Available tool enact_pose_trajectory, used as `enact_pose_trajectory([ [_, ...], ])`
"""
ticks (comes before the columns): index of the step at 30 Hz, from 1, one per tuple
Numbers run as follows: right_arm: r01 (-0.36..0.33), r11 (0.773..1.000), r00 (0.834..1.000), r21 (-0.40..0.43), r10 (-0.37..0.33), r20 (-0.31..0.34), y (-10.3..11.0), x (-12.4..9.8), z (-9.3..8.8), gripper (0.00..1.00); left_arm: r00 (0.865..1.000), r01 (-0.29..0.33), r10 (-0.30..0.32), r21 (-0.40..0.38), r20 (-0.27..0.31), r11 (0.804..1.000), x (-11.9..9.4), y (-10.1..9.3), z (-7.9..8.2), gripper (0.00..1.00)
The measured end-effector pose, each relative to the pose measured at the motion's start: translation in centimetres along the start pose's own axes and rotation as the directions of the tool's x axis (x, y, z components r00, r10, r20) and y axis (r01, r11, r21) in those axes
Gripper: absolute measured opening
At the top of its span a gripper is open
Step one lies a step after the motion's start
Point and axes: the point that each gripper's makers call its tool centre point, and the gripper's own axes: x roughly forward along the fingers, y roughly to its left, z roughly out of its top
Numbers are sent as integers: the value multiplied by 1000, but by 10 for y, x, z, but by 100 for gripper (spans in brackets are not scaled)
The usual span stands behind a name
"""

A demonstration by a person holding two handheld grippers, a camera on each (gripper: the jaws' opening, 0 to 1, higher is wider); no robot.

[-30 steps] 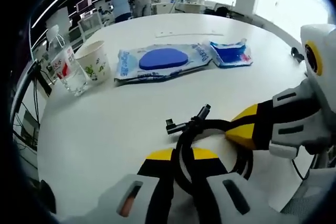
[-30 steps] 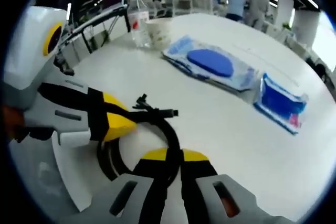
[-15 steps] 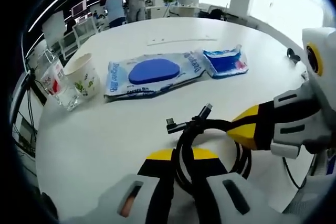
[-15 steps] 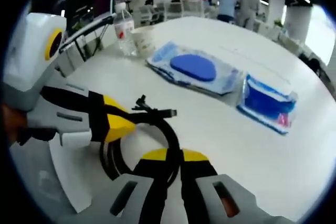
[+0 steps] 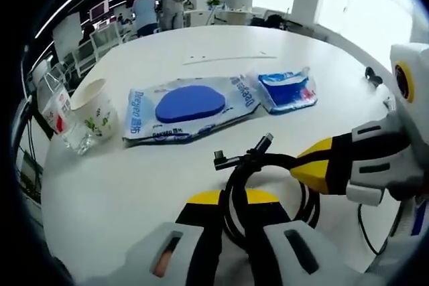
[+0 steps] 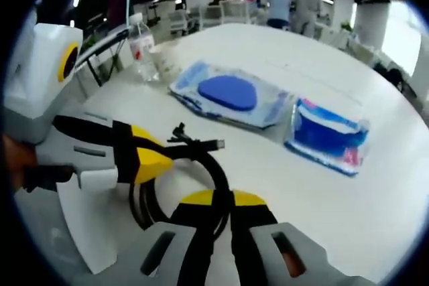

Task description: Arrange the tabletop items into an orderly group along one side of the table until the central work area is clear of visible clutter.

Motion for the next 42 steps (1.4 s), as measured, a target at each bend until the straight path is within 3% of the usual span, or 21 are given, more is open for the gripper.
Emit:
enact_pose_trajectory([
  [10, 19, 999, 1000, 47, -19, 5, -14, 4, 5, 4, 1000, 20, -20, 22, -2, 1000, 13, -3, 12, 9],
  [42, 40, 997, 999, 73, -37, -39, -27, 28, 3, 4, 998, 58, -58, 33, -19, 998, 38, 3, 13, 9],
])
